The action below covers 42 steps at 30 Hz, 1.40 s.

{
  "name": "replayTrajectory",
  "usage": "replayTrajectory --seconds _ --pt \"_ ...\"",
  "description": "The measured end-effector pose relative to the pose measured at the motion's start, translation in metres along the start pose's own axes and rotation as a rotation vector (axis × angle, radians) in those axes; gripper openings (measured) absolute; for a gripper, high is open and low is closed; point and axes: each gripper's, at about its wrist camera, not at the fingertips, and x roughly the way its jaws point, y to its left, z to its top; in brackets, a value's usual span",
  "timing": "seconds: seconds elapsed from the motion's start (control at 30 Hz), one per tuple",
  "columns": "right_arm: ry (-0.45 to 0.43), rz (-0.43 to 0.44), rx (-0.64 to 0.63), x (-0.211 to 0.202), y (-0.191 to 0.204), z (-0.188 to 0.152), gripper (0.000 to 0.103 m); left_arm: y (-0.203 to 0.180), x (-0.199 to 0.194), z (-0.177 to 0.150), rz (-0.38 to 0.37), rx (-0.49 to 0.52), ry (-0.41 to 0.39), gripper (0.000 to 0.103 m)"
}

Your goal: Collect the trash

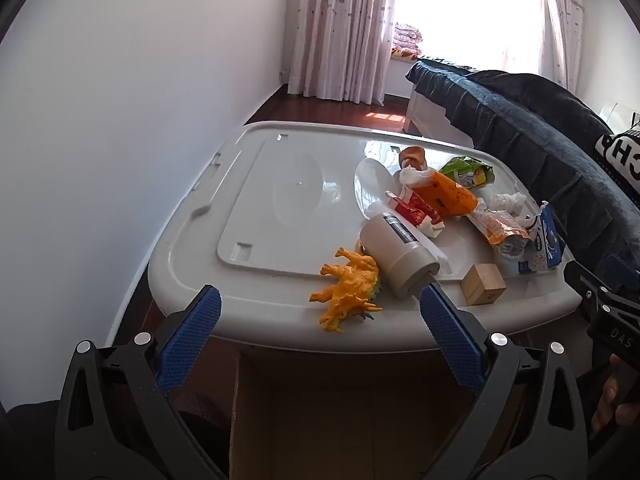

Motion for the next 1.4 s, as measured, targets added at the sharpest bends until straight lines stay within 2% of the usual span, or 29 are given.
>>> replayTrajectory --seconds 0.43,1.4 --pt "0.009 0.003 0.000 0.002 -0.001 -0.003 0.098 0.000 0.007 -0.002 0.020 0.008 0.021 0.097" --pt "0.020 0.004 0.002 0.006 0.000 -0.003 0.098 -0.006 0.010 -0.003 0.015 0.019 0.037 0.097"
